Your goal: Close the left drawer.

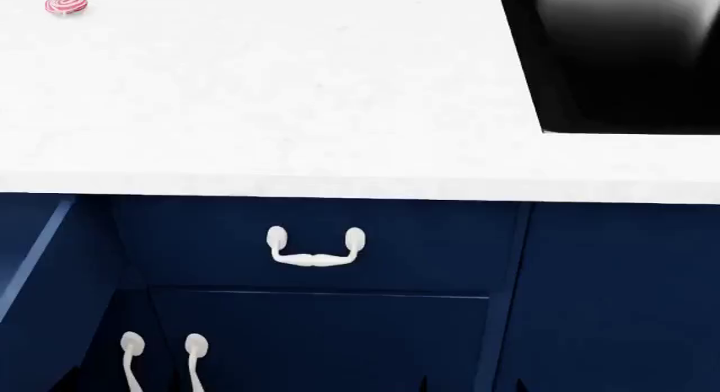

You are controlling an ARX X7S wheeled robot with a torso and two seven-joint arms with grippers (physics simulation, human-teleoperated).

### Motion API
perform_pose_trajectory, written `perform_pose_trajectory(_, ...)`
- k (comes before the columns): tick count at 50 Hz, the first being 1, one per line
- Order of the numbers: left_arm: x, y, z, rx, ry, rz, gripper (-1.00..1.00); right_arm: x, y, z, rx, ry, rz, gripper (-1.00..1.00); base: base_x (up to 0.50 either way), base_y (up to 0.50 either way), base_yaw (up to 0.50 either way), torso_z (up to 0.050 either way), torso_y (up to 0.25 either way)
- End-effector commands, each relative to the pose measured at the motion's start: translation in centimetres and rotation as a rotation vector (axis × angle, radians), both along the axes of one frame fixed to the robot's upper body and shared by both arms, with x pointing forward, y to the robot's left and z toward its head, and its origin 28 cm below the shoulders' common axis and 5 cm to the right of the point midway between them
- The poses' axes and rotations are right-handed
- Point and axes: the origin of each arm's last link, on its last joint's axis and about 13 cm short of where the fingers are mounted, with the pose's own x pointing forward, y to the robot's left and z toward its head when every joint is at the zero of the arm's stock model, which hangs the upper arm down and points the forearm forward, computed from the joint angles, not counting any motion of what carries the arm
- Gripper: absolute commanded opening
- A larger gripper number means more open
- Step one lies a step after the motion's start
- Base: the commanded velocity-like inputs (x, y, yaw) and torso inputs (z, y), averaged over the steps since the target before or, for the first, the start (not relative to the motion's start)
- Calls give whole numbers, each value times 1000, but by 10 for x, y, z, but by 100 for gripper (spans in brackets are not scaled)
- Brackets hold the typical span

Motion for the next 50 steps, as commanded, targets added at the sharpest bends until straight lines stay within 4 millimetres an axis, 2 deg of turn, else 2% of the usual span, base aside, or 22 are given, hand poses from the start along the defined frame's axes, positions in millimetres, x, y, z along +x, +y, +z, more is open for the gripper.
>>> perform_pose_trajectory(1, 0, 0, -1, 0, 1, 0, 100, 0, 0, 1, -1, -6, -9, 100, 0, 0, 0, 0, 0)
perform_pose_trajectory(21, 1, 1, 0, -1, 1, 2, 100, 1, 1, 1, -24, -15, -21, 100, 0, 0, 0, 0, 0)
perform_pose_trajectory(32, 2, 2, 7, -10, -23, 15, 100, 1, 1, 4, -24, -32, -25, 100, 0, 0, 0, 0, 0)
perform_pose_trajectory(36, 1, 4, 24, -18, -93, 23, 100, 1, -4, 32, -43, -159, -79, 100, 0, 0, 0, 0, 0)
perform_pose_trajectory(39, -2, 7, 46, -34, -176, 38, 100, -4, -7, 54, -15, -223, -88, 100, 0, 0, 0, 0, 0)
perform_pose_trajectory(44, -12, 8, 73, -19, -296, 34, 100, -9, -9, 70, -7, -281, -95, 100, 0, 0, 0, 0, 0)
perform_pose_trajectory(50, -25, 9, 93, 3, -404, 36, 100, -20, -13, 95, 2, -378, -109, 100, 0, 0, 0, 0, 0)
